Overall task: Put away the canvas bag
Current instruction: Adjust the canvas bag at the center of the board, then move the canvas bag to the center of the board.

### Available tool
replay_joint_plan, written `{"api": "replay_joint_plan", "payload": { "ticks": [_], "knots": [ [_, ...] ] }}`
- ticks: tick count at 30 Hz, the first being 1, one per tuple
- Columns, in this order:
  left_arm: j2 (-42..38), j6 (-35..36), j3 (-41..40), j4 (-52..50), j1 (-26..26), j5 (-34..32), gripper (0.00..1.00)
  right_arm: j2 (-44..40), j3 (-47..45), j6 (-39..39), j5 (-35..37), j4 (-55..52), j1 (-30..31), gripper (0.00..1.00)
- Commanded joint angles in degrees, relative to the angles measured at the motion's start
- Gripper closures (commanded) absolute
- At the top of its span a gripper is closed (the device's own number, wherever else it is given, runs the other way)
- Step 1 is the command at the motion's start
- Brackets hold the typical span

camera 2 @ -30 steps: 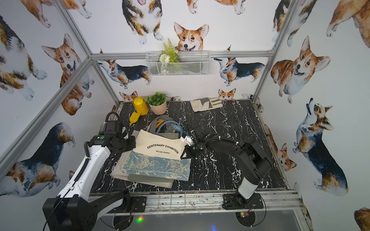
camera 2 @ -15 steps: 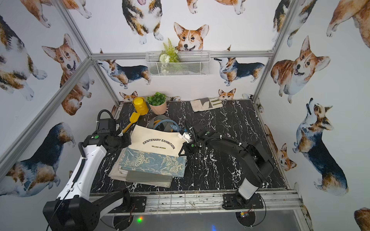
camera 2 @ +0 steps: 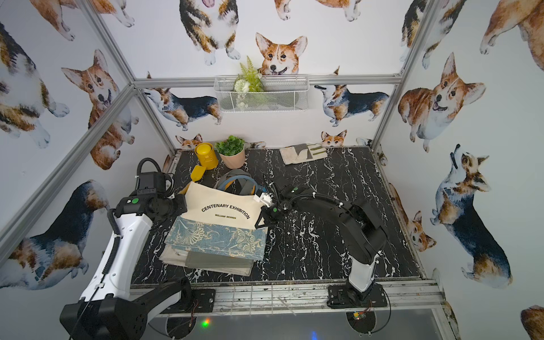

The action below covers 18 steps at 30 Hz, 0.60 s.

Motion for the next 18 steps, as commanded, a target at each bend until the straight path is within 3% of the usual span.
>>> {"api": "replay_joint_plan", "payload": {
  "ticks": [1,5,9,12,15,18],
  "knots": [
    [1.8,0.9,-1.5,3.5,0.8,-3.6,1.00,2.4,0.6,-2.2,-0.2,-3.6,0.2,0.80],
    [4.7,1.2,-3.0,6.8,1.4,-4.2,0.96,2.5,0.8,-3.3,1.6,-4.4,0.2,0.63],
    [6.6,2.1,-0.3,4.8,1.4,-3.4,0.66,-1.8,3.2,-8.8,12.0,-13.3,0.1,0.51],
    [3.9,2.9,1.5,2.1,0.7,-5.5,0.51,-7.2,6.5,-11.1,22.9,-22.4,0.8,0.47],
    [0.7,2.6,2.3,-0.1,-0.4,-5.1,0.45,-13.0,5.1,-11.5,28.0,-22.1,0.9,0.43],
    [-1.3,-1.0,1.4,-0.4,-1.4,0.5,0.44,-14.6,3.3,-13.0,25.9,-18.2,1.9,0.42]
  ]
}}
